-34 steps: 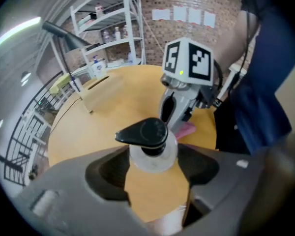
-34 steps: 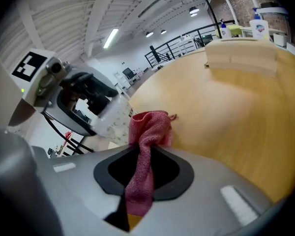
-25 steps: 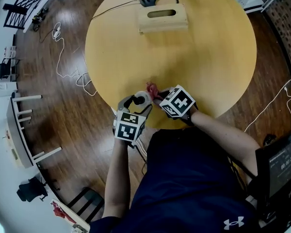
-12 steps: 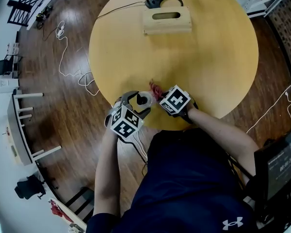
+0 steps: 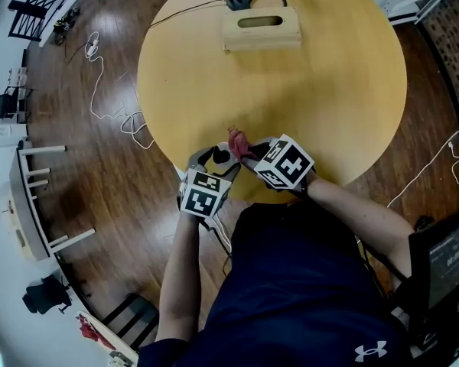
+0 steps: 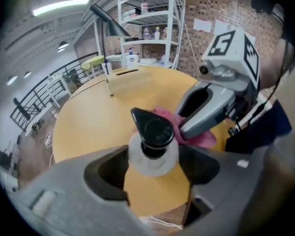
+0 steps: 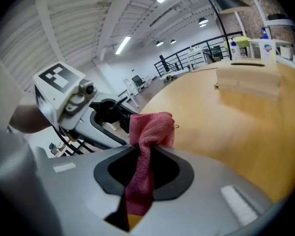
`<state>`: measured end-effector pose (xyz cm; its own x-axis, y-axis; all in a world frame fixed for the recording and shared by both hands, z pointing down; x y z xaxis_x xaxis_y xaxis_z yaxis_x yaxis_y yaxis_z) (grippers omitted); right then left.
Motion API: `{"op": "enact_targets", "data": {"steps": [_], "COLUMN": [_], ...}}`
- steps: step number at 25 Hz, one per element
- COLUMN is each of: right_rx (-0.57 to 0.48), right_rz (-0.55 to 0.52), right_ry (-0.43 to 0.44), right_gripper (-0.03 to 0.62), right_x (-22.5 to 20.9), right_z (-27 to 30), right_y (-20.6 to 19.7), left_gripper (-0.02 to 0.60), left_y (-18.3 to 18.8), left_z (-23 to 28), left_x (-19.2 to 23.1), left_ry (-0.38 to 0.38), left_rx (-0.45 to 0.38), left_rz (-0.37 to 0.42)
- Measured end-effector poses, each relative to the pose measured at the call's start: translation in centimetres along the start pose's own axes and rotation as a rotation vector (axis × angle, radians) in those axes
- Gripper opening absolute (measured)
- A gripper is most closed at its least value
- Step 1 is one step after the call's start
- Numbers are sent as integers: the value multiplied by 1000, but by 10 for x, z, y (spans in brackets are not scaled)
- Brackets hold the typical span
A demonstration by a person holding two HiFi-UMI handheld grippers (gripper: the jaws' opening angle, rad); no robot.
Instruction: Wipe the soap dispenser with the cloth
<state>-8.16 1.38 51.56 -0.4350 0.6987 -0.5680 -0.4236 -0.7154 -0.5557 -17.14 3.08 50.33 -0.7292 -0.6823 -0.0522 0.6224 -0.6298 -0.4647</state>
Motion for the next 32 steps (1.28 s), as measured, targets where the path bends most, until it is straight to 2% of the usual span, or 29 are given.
{"op": "enact_targets", "data": {"steps": [4,5,7,9,13,14,15,16,18,20,23,24,25,26,27,30,31,32], "right_rx": [22,38,88,143,189,191,190,180,128,67,19,15,17,24,37,96,115,130], "right_rz": [-33,-20,2,10,32,32,32,33,37,31,-7,-20,-31,-40,-44,-38,-33,-25], "right_ry": [17,11,-22,-67,-96,-95,-89,-77,-30,14,47,54,55,49,33,-29,-44,-57], "right_gripper": [74,74,72,72,72,72,72,72,73,73,73,73,73,73,74,74,74,72], "right_x": [-3,-8,-20,-32,-45,-45,-43,-39,-23,-4,13,15,14,10,4,-15,-20,-25], "right_z": [3,9,23,37,52,52,50,46,32,14,-4,-6,-5,0,6,28,34,38], "right_y": [-4,-8,-20,-32,-45,-47,-47,-46,-33,-18,-2,0,1,-1,-4,-20,-26,-31], "left_gripper": [322,324,330,379,387,385,367,330,330,328,330,332,340,371,380,382,381,378], "left_y": [0,-1,-4,-7,2,2,1,0,-3,-4,-6,-8,-10,-11,-11,-2,0,1], "left_z": [2,3,4,5,-3,-2,0,2,2,1,2,3,3,4,3,-5,-5,-5], "left_x": [-2,-2,-2,-3,-6,-7,-7,-7,-7,-8,-10,-11,-11,-11,-12,-12,-12,-13], "left_ry": [-129,-151,-153,-106,12,37,55,60,32,-24,-93,-96,-92,-85,-78,-27,2,30], "left_rx": [-2,-4,14,53,7,8,16,26,44,52,88,113,140,155,145,36,23,26], "left_rz": [263,310,347,295,-49,-75,-63,-30,54,193,462,523,545,516,431,63,3,-12]}}
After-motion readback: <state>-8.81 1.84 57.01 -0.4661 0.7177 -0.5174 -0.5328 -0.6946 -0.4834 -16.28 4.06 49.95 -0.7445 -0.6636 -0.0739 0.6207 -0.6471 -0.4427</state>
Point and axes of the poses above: the fingertips, and each gripper's own axes: z forward along the fingers, x to its left, y out of its top, the point moved 5 cm from there along -z, backward along the fingers, and after that the axes turned 6 degrees about z, right-handed, at the moved point
